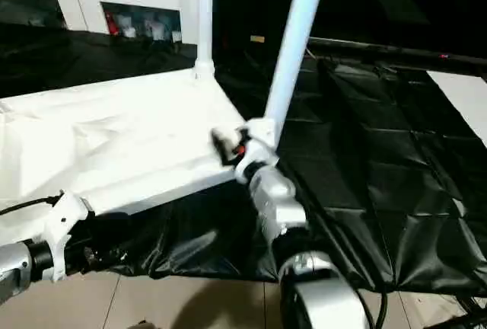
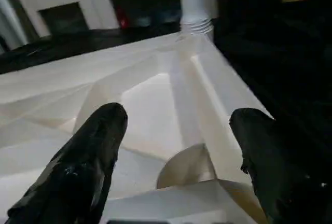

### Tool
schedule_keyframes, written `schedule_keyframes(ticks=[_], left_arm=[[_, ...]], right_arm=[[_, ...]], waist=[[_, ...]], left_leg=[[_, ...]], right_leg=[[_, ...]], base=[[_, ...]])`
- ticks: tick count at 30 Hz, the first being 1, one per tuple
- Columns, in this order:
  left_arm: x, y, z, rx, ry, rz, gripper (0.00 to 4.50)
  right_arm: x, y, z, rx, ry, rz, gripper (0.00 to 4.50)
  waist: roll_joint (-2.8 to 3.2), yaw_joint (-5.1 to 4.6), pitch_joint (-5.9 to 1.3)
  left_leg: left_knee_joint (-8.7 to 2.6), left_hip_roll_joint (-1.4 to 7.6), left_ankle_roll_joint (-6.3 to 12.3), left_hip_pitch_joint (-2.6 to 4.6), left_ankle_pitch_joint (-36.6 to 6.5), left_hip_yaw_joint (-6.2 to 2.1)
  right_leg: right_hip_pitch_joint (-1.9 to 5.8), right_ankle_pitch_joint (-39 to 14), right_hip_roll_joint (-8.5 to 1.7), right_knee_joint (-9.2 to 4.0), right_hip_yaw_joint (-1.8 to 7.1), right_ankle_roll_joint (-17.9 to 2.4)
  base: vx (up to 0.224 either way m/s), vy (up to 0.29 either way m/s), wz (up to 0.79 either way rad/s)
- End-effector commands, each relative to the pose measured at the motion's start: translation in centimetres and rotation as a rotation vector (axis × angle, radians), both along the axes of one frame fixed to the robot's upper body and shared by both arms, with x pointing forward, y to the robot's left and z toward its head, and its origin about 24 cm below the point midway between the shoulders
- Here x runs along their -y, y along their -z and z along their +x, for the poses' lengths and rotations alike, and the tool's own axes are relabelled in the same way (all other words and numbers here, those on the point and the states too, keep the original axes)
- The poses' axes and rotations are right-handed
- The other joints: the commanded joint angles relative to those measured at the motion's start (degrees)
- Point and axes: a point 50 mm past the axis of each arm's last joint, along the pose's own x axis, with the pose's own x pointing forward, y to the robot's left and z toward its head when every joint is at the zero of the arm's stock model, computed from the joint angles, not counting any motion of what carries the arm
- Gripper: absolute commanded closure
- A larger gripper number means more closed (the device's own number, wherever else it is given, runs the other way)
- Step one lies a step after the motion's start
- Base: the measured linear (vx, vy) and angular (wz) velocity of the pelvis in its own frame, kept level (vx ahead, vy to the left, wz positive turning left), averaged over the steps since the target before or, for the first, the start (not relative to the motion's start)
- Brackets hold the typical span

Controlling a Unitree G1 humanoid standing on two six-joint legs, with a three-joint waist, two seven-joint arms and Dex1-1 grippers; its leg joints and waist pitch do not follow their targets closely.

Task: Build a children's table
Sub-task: Rotate leg to tighten, then rotate table base

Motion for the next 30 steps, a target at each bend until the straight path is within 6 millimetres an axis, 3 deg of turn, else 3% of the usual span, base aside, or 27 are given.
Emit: schedule_keyframes(ticks=[1,3,5,6,8,9,12,14,16,17,23,24,29,30], left_arm=[[-0.5,-0.3,0.5,0.027,-0.022,0.028,0.77],[-0.6,-0.4,0.7,0.03,-0.022,0.032,0.77],[-0.7,-0.3,1.2,0.052,-0.033,0.045,0.77],[-0.6,-0.3,1.3,0.056,-0.033,0.047,0.77],[-0.6,-0.3,1.4,0.063,-0.035,0.048,0.77],[-0.5,-0.4,1.6,0.073,-0.037,0.047,0.77],[-0.5,-0.4,1.9,0.089,-0.047,0.055,0.77],[-0.4,-0.3,2.0,0.092,-0.047,0.055,0.77],[-0.2,-0.3,2.0,0.097,-0.048,0.05,0.77],[-0.1,-0.2,2.0,0.106,-0.054,0.039,0.77],[0.2,-0.4,1.4,0.167,-0.09,-0.056,0.77],[0.0,-0.7,1.1,0.216,-0.133,-0.111,0.77],[-0.4,-0.8,0.3,0.252,-0.194,-0.167,0.77],[-0.5,-0.8,0.0,0.248,-0.194,-0.175,0.47]], right_arm=[[2.6,-0.2,0.7,0.0,0.113,0.013,0.81],[3.6,-0.3,1.0,0.002,0.146,0.012,0.81],[6.4,-0.7,1.6,0.008,0.245,-0.01,0.81],[7.0,-0.8,1.7,0.01,0.263,-0.019,0.81],[7.8,-1.0,1.9,0.012,0.287,-0.025,0.81],[8.8,-1.2,2.0,0.018,0.319,-0.031,0.81],[10.7,-1.6,2.1,0.024,0.378,-0.041,0.81],[11.4,-1.7,2.1,0.027,0.398,-0.044,0.81],[12.2,-1.7,2.0,0.029,0.42,-0.048,0.81],[12.6,-1.7,1.9,0.032,0.432,-0.053,0.81],[12.1,-1.1,1.2,0.056,0.333,-0.049,0.81],[11.7,-0.7,0.7,0.065,0.262,-0.045,0.81],[11.0,0.3,-0.8,0.073,0.156,-0.074,0.81],[10.8,0.4,-1.1,0.074,0.131,-0.081,0.81]], waist=[[1.58,-0.15,-3.08],[1.63,-0.02,-3.02],[1.78,0.11,-2.99],[1.81,0.64,-2.96],[1.69,1.02,-2.97],[2.11,1.14,-2.96],[1.66,1.13,-3.11],[1.76,1.18,-3.2],[1.5,1.1,-3.19],[1.69,1.09,-3.21],[1.3,0.63,-3.07],[1.16,0.52,-2.92],[0.94,0.24,-2.79],[0.75,0.05,-2.66]], left_leg=[[-4.13,1.82,-1.36,0.7,-15.5,-0.79],[-4.08,1.8,-1.4,0.87,-16.5,-0.76],[-4.08,1.79,-1.58,0.96,-17.3,-0.77],[-3.89,1.84,-1.89,1.31,-18.1,-0.59],[-3.85,1.81,-2.04,1.23,-18.7,-0.58],[-3.85,1.74,-2.07,1.14,-18.8,-0.66],[-3.8,1.71,-1.98,0.74,-18.3,-0.79],[-3.63,1.65,-1.7,0.64,-17.5,-0.78],[-3.55,1.63,-1.43,0.48,-17.4,-0.76],[-3.52,1.65,-1.33,0.49,-17.4,-0.77],[-3.45,1.73,-0.53,0.12,-17.6,-0.76],[-3.52,1.8,-0.08,-0.14,-18.0,-0.77],[-3.71,1.99,0.38,-0.1,-18.8,-0.9],[-3.71,1.95,0.3,0.03,-20.0,-0.86]], right_leg=[[2.08,-7.8,-2.4,-3.33,2.72,-9.9],[1.94,-9.1,-2.39,-3.43,2.72,-10.0],[1.84,-9.8,-2.34,-3.5,2.69,-9.9],[1.54,-9.9,-2.31,-3.52,2.73,-10.1],[1.63,-10.6,-2.33,-3.51,2.69,-9.7],[1.68,-10.8,-2.33,-3.47,2.69,-9.5],[2.02,-10.5,-2.47,-3.44,2.62,-9.3],[2.09,-9.6,-2.5,-3.32,2.63,-9.5],[2.16,-10.0,-2.49,-3.33,2.58,-9.6],[2.13,-10.3,-2.53,-3.33,2.57,-9.7],[2.22,-12.1,-2.59,-3.65,2.52,-9.9],[2.39,-13.0,-2.62,-3.92,2.57,-9.4],[2.13,-16.3,-2.52,-4.28,2.53,-8.4],[1.92,-18.5,-2.42,-4.56,2.52,-8.1]], base=[[0.0,0.0,0.0],[0.0,0.0,0.0],[0.0,0.0,0.0],[0.0,0.0,0.0],[0.0,0.0,0.0],[0.0,0.0,0.0],[0.0,0.0,0.0],[0.0,0.0,0.0],[0.0,0.0,0.0],[0.0,0.0,0.0],[0.0,0.0,0.0],[0.0,0.0,0.0],[0.0,0.0,0.0],[0.0,0.0,0.0]])
